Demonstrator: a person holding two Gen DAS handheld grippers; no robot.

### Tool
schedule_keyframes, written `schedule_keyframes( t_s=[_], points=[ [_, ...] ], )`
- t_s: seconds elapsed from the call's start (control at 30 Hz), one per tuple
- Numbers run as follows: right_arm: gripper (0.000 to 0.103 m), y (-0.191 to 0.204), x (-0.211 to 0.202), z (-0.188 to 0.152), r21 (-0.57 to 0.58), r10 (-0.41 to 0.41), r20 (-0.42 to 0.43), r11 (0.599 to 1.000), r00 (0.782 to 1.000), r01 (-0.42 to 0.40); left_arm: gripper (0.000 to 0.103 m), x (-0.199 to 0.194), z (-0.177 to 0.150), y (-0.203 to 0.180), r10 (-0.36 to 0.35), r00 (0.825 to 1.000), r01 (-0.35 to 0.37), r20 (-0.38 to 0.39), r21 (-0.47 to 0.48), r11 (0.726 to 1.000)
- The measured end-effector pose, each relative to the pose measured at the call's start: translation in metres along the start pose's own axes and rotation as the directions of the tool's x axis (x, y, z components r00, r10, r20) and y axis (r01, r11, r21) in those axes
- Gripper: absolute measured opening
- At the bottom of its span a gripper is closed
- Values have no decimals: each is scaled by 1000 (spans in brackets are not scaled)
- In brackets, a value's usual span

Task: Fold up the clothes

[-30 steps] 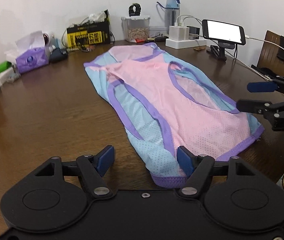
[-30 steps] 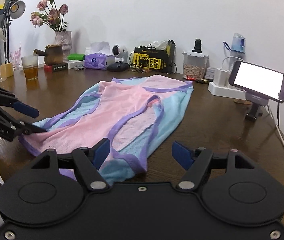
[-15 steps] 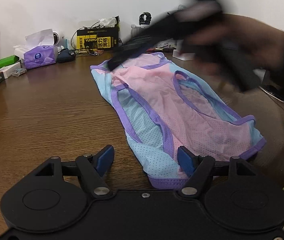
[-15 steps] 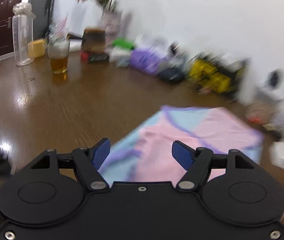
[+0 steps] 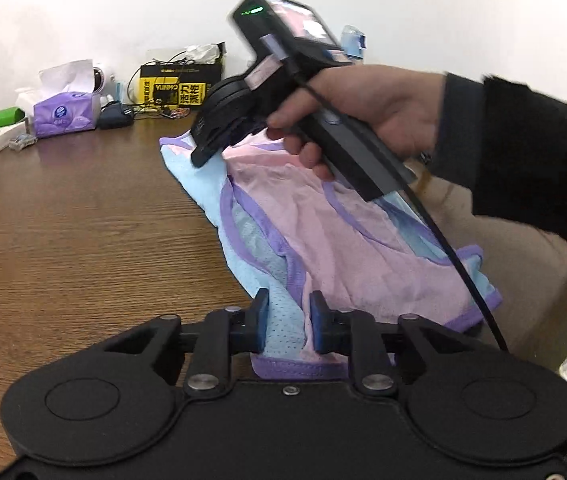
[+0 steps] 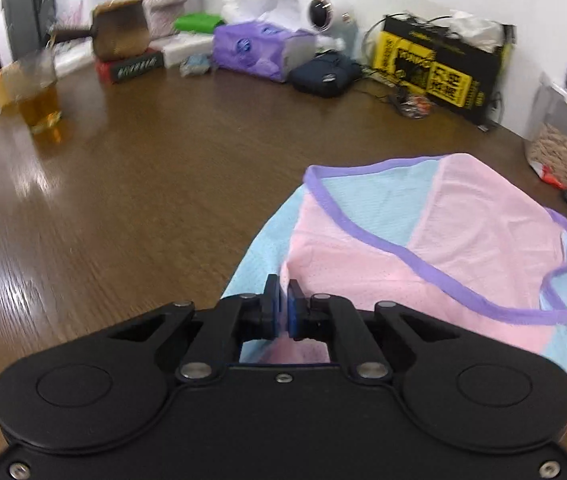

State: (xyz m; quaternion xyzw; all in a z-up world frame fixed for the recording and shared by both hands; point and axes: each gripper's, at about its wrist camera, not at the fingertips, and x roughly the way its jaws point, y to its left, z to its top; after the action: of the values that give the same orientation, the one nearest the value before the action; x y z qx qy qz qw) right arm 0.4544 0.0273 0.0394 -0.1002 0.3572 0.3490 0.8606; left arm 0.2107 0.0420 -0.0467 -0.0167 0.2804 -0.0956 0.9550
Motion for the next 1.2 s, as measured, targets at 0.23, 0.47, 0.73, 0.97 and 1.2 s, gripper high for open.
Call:
schedule_keyframes(
  t_s=[0.23,0.47,0.73,0.97,1.2],
  points=[
    [6,-36,-57,-9,199,-43,175,980,984,7,7,-10,7,-22,34,998,-41,57,115,993],
    [7,-88,-87,-62,391,-77,163,920,984,8,6,-4,0,-61,-3,1000,3,-2,297,955],
    [30,-67,-94,-60,150,-168,168,978,971,143,11,-1,-9,-69,-7,999,18,-32,352,936],
    [55,-67,-43,-11,52,-85,109,995,990,80,17,2,-14,-66,-13,1000,21,-23,370,929],
    [6,-106,8,7,272,58,34,960,998,-65,18,3,-12,-58,-24,999,34,-35,322,946]
  ],
)
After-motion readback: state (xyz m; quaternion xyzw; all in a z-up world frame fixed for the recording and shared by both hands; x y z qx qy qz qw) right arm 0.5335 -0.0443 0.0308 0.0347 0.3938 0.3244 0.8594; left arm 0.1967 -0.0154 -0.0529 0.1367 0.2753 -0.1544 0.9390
